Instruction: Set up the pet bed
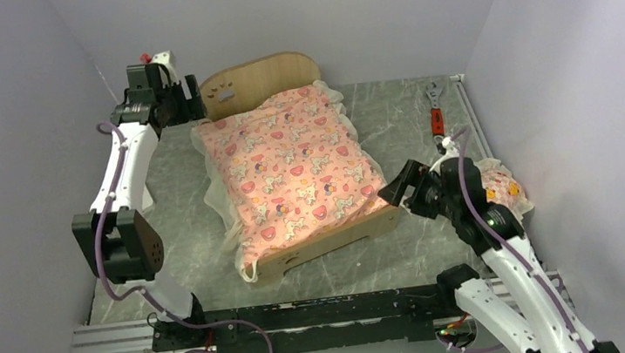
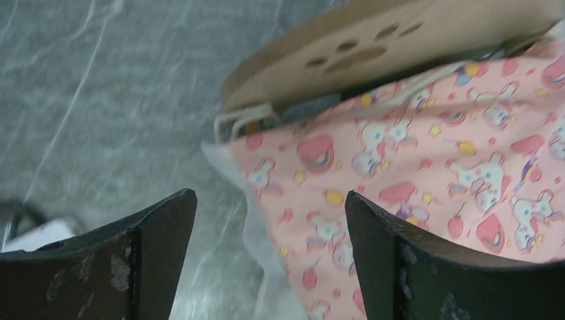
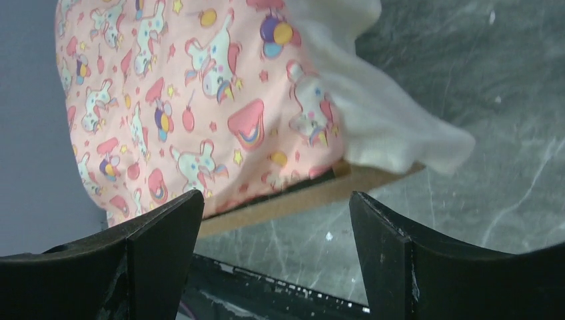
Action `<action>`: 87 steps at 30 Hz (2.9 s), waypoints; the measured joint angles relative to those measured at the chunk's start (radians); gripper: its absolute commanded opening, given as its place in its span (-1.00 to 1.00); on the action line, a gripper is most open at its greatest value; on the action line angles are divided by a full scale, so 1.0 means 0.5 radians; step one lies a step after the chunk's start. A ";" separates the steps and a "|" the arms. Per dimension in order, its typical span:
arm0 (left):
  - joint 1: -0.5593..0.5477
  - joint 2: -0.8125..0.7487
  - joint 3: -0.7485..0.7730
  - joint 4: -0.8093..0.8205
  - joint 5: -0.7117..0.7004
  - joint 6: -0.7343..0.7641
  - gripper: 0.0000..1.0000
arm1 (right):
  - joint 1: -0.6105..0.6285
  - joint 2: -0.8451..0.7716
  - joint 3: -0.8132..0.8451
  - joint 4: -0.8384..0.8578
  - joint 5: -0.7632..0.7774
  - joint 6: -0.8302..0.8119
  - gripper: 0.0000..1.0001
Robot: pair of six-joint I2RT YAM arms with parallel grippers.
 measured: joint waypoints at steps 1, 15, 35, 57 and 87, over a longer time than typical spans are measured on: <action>0.003 0.034 0.023 0.050 0.027 0.023 0.76 | 0.018 -0.048 -0.011 -0.039 0.004 0.027 0.69; 0.022 0.507 0.350 0.605 0.453 0.524 0.77 | 0.067 -0.226 -0.384 -0.182 -0.237 0.246 0.69; 0.051 0.499 0.210 0.541 0.787 0.916 -0.60 | 0.077 0.084 -0.420 0.301 -0.157 0.377 0.69; 0.094 -0.658 -0.610 -0.183 0.090 0.318 -0.53 | -0.246 1.875 0.996 0.527 0.040 -0.365 0.67; -0.378 -0.875 -0.774 -0.277 0.247 -0.464 -0.41 | 0.059 1.262 1.222 0.705 0.253 -1.227 0.67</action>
